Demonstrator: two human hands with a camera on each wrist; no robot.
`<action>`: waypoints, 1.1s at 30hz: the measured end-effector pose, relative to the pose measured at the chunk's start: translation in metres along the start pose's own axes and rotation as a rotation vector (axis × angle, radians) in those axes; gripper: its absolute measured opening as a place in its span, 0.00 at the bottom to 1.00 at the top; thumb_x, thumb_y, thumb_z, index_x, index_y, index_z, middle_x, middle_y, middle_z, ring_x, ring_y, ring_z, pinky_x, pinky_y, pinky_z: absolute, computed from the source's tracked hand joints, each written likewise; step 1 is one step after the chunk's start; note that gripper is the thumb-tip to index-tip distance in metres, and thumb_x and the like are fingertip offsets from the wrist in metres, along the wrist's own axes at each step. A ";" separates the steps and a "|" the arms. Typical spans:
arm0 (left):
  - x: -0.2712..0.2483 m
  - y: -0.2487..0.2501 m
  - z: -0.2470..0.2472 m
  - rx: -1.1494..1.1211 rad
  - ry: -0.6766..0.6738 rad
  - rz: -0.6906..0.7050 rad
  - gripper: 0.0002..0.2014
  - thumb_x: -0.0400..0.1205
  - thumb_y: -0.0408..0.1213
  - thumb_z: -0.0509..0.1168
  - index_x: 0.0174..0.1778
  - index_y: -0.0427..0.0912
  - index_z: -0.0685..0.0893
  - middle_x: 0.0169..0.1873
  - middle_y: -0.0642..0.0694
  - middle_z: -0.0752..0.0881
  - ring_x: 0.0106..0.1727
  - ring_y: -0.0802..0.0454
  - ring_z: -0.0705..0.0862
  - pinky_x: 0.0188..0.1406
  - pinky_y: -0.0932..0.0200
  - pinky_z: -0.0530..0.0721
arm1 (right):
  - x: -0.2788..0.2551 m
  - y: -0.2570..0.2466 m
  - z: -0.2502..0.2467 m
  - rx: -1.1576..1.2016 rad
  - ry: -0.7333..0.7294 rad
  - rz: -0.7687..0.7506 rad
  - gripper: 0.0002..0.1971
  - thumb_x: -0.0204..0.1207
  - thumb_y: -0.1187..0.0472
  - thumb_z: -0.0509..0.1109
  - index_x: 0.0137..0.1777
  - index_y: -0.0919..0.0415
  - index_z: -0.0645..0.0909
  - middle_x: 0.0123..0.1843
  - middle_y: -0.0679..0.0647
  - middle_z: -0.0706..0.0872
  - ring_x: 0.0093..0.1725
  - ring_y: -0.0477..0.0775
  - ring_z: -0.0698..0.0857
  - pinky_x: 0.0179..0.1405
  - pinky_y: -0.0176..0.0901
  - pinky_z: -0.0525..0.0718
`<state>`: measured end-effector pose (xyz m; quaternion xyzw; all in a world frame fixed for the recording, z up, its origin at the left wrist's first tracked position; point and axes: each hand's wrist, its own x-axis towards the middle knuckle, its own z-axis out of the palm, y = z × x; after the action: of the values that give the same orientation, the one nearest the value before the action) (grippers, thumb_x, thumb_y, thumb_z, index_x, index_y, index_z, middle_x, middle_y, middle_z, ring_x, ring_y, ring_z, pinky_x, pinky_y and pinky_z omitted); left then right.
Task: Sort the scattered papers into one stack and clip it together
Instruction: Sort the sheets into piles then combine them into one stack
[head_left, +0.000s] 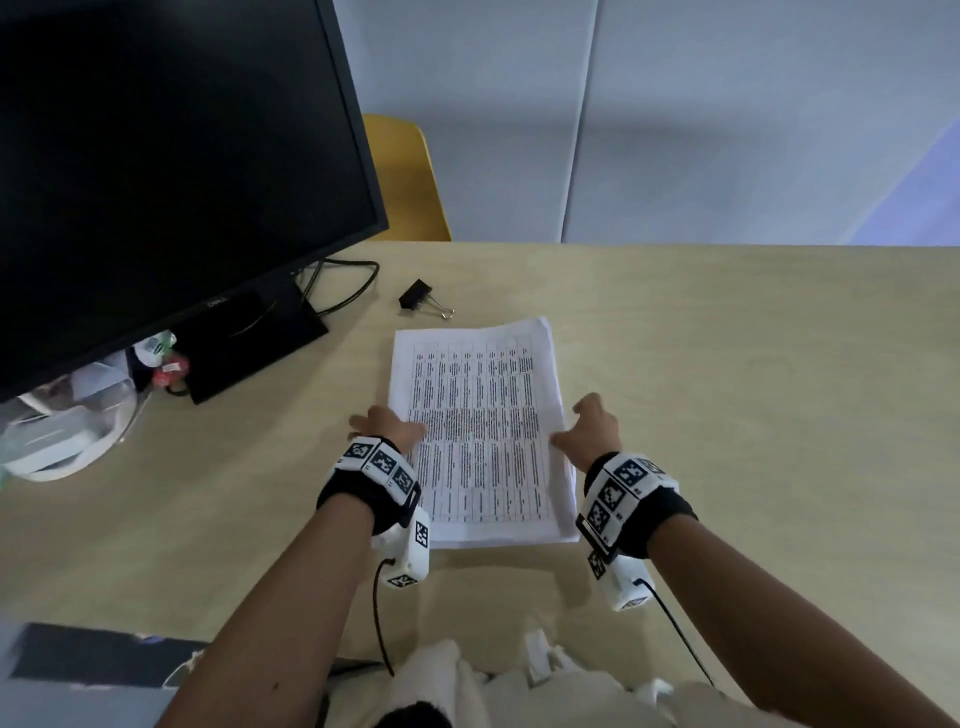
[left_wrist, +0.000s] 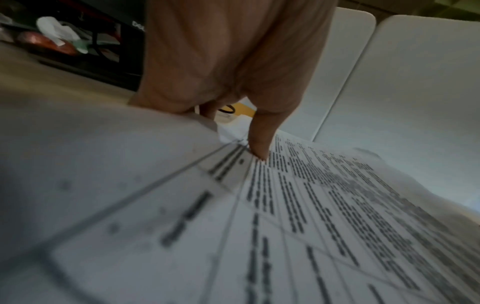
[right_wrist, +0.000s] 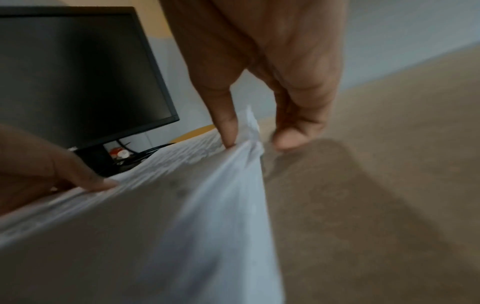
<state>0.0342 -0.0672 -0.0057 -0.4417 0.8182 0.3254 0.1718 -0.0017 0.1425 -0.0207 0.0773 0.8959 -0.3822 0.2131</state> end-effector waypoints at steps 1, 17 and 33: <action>0.002 -0.002 0.003 0.025 -0.017 0.006 0.37 0.79 0.41 0.67 0.78 0.33 0.54 0.77 0.36 0.55 0.79 0.35 0.58 0.75 0.42 0.64 | 0.001 0.001 0.003 -0.018 0.002 0.037 0.20 0.70 0.71 0.68 0.61 0.70 0.69 0.62 0.64 0.74 0.62 0.63 0.75 0.59 0.48 0.76; 0.027 -0.014 0.010 -0.149 -0.085 0.006 0.48 0.74 0.60 0.66 0.78 0.33 0.52 0.77 0.35 0.57 0.78 0.34 0.61 0.76 0.41 0.65 | -0.017 -0.037 0.004 0.328 0.008 -0.170 0.15 0.68 0.72 0.69 0.56 0.65 0.78 0.49 0.68 0.85 0.49 0.68 0.85 0.53 0.66 0.83; -0.057 0.049 -0.026 -1.127 -0.211 0.775 0.17 0.77 0.34 0.68 0.63 0.40 0.78 0.57 0.44 0.86 0.56 0.53 0.87 0.55 0.57 0.86 | -0.042 -0.023 -0.059 0.474 0.430 -0.483 0.21 0.72 0.76 0.64 0.64 0.72 0.64 0.45 0.46 0.76 0.43 0.46 0.77 0.53 0.59 0.81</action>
<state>0.0246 -0.0308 0.0647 -0.1053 0.6019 0.7802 -0.1338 0.0101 0.1701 0.0489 -0.0102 0.7994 -0.5925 -0.0990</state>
